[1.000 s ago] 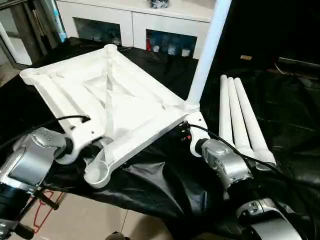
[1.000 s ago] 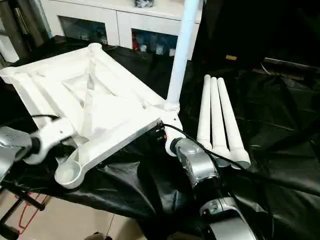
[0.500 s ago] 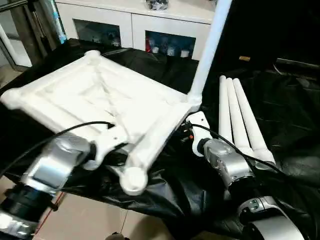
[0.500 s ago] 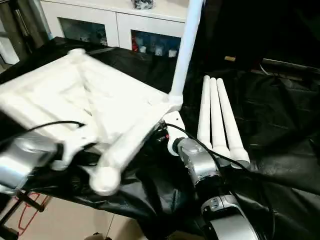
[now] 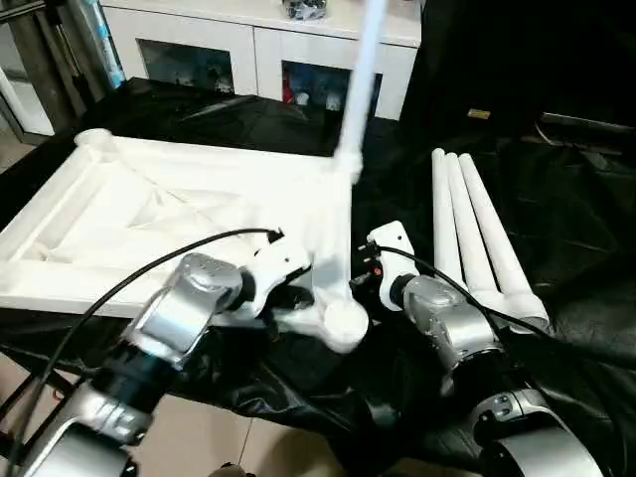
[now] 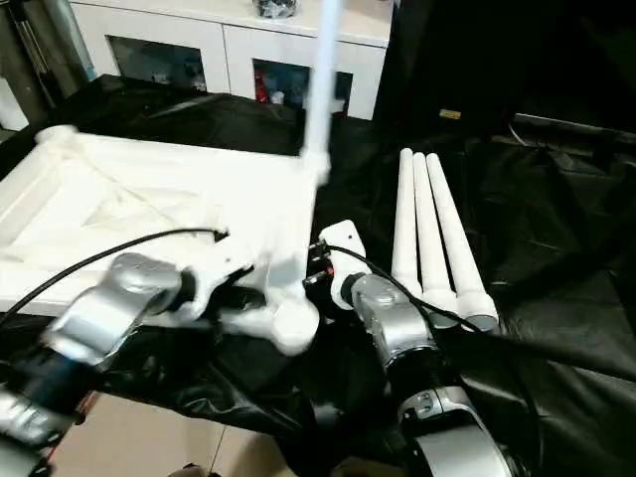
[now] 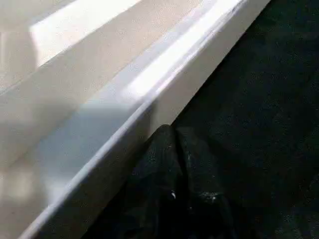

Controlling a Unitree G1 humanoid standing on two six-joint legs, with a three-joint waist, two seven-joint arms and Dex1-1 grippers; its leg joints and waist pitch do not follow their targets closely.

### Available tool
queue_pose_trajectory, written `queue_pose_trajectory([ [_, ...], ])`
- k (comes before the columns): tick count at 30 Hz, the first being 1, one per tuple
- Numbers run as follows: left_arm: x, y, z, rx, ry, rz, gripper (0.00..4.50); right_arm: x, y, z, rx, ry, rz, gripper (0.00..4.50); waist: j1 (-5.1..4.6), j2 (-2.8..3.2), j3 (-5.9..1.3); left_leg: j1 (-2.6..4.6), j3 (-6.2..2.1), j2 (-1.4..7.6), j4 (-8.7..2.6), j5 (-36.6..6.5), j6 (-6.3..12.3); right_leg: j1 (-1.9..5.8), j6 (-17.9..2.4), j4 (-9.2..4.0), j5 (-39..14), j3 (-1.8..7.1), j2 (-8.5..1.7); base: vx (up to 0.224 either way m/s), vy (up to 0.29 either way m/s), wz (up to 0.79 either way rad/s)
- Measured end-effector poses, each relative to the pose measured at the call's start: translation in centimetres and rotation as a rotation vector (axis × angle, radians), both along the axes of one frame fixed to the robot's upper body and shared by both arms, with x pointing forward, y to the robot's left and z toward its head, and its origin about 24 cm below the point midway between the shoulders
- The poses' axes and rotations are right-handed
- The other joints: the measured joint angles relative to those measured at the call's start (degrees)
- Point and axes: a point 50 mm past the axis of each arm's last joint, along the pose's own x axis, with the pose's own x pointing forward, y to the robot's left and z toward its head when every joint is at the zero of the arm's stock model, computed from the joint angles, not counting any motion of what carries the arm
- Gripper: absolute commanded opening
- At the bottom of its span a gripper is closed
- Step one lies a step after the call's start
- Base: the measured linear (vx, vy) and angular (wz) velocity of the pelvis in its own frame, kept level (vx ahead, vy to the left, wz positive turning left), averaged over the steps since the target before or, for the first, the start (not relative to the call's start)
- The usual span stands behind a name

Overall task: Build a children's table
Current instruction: Rotate table base

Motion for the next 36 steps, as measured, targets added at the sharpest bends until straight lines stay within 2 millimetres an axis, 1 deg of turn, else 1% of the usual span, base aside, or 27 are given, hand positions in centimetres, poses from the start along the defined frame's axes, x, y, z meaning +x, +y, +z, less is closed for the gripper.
queue_pose_trajectory([
  [2,0.8,-0.4,-0.1,-0.007,-0.036,0.041,0.00,0.0,0.0,0.0,0.002,-0.001,-0.001,0.07,0.16,0.02,0.01,-0.01,0.00,0.00,0.00,0.0,0.02,0.00,0.0,0.01,0.0,0.00,0.00,0.000,0.000,0.00],
  [5,1.7,-0.5,0.1,-0.008,-0.085,0.091,0.00,0.0,0.1,0.0,0.007,-0.002,0.000,0.07,0.13,0.04,0.02,-0.01,0.00,0.01,0.02,0.0,0.02,0.00,0.0,0.02,0.0,0.00,0.00,0.000,0.000,0.00],
  [9,1.9,-0.5,0.1,-0.006,-0.109,0.092,0.00,0.1,0.1,0.2,0.007,-0.008,-0.003,0.07,0.20,0.06,0.03,-0.08,-0.01,0.02,0.01,0.0,0.03,-0.05,0.0,0.00,0.0,-0.03,0.00,0.000,0.000,0.00],
  [12,2.0,-0.5,0.6,-0.040,-0.134,0.084,0.00,0.5,-0.5,1.0,-0.007,-0.049,-0.044,0.07,0.35,0.09,0.05,-0.21,-0.02,0.01,0.05,0.0,0.05,-0.11,0.0,0.02,0.0,-0.04,0.00,0.000,0.000,0.00],
  [13,1.9,-0.8,1.1,-0.096,-0.142,0.080,0.21,0.7,-0.7,1.7,0.003,-0.067,-0.059,0.03,0.44,0.13,0.07,-0.27,-0.03,0.02,0.08,0.0,0.05,-0.14,0.0,0.02,0.0,-0.04,0.00,0.000,0.000,0.00],
  [14,1.8,-1.0,1.7,-0.134,-0.154,0.075,0.33,0.9,-1.1,2.4,0.025,-0.081,-0.078,0.21,0.51,0.12,0.07,-0.27,-0.03,0.02,0.09,0.0,0.05,-0.14,0.0,0.02,0.0,-0.04,-0.01,0.000,0.000,0.00],
  [15,1.8,-1.2,2.3,-0.167,-0.169,0.068,0.33,1.1,-1.4,3.1,0.048,-0.096,-0.096,0.21,0.68,0.12,0.06,-0.25,-0.03,0.02,0.09,0.0,0.06,-0.11,0.0,0.02,0.0,-0.04,-0.01,0.000,0.000,0.00],
  [17,1.5,-1.6,3.4,-0.227,-0.194,0.056,0.50,1.7,-2.1,4.8,0.068,-0.137,-0.142,0.40,0.84,0.12,0.06,-0.23,-0.03,0.02,0.10,0.0,0.06,-0.10,0.0,0.03,0.0,-0.03,-0.01,0.000,0.000,0.00],
  [19,1.5,-1.5,3.7,-0.256,-0.206,0.090,0.66,2.3,-3.3,5.7,0.052,-0.160,-0.195,0.48,0.90,0.11,0.05,-0.20,-0.02,0.02,0.13,0.0,0.05,-0.08,0.0,0.06,0.0,-0.03,-0.01,0.000,0.000,0.00],
  [20,1.5,-1.2,3.6,-0.264,-0.209,0.114,0.72,2.5,-3.9,5.9,0.041,-0.168,-0.221,0.62,0.87,0.11,0.05,-0.20,-0.02,0.01,0.14,0.0,0.05,-0.08,0.0,0.09,0.0,-0.03,-0.01,0.000,0.000,0.00],
  [23,1.6,-0.5,3.3,-0.274,-0.216,0.171,1.03,2.8,-5.5,6.4,0.018,-0.175,-0.294,0.85,0.82,0.11,0.06,-0.21,-0.03,0.02,0.15,0.1,0.03,-0.09,0.0,0.11,0.0,-0.04,-0.01,0.000,0.000,0.00],
  [24,1.6,-0.4,3.4,-0.280,-0.223,0.177,1.03,2.9,-5.7,6.4,0.012,-0.173,-0.307,0.85,0.82,0.11,0.06,-0.22,-0.03,0.02,0.15,0.1,0.03,-0.09,0.0,0.11,0.0,-0.04,-0.01,0.000,0.000,0.00],
  [25,1.6,-0.3,3.5,-0.287,-0.229,0.180,1.09,3.0,-6.0,6.5,0.006,-0.172,-0.320,1.00,0.74,0.11,0.06,-0.23,-0.03,0.02,0.15,0.1,0.03,-0.10,0.0,0.11,0.0,-0.03,-0.01,0.000,0.000,0.00],
  [26,1.5,-0.2,3.7,-0.297,-0.243,0.182,1.09,3.1,-6.3,6.6,-0.006,-0.169,-0.336,1.00,0.63,0.11,0.06,-0.25,-0.03,0.02,0.16,0.1,0.04,-0.12,0.0,0.11,0.0,-0.03,-0.01,0.000,0.000,0.00],
  [30,1.1,0.3,4.5,-0.343,-0.263,0.216,1.43,3.5,-7.8,7.6,-0.031,-0.170,-0.396,1.37,0.48,0.10,0.05,-0.28,-0.02,0.02,0.16,0.0,0.04,-0.14,0.0,0.11,0.0,-0.04,-0.01,0.000,0.000,0.00],
  [31,1.0,0.4,4.6,-0.343,-0.262,0.222,1.43,3.5,-8.0,7.6,-0.037,-0.164,-0.409,1.37,0.48,0.10,0.05,-0.28,-0.02,0.02,0.16,0.0,0.04,-0.14,0.0,0.11,0.0,-0.04,-0.01,0.000,0.000,0.00],
  [33,0.7,0.7,4.7,-0.343,-0.239,0.228,1.60,3.4,-8.3,7.4,-0.043,-0.140,-0.423,1.56,0.34,0.10,0.05,-0.28,-0.02,0.02,0.17,0.1,0.04,-0.14,0.0,0.13,0.0,-0.03,-0.01,0.000,0.000,0.00],
  [36,-0.5,1.2,4.2,-0.332,-0.189,0.187,1.85,3.4,-8.6,7.0,-0.057,-0.105,-0.450,1.80,0.26,0.07,0.06,-0.27,-0.02,0.02,0.18,0.1,0.04,-0.15,0.0,0.14,0.0,-0.04,0.00,0.000,0.000,0.00],
])
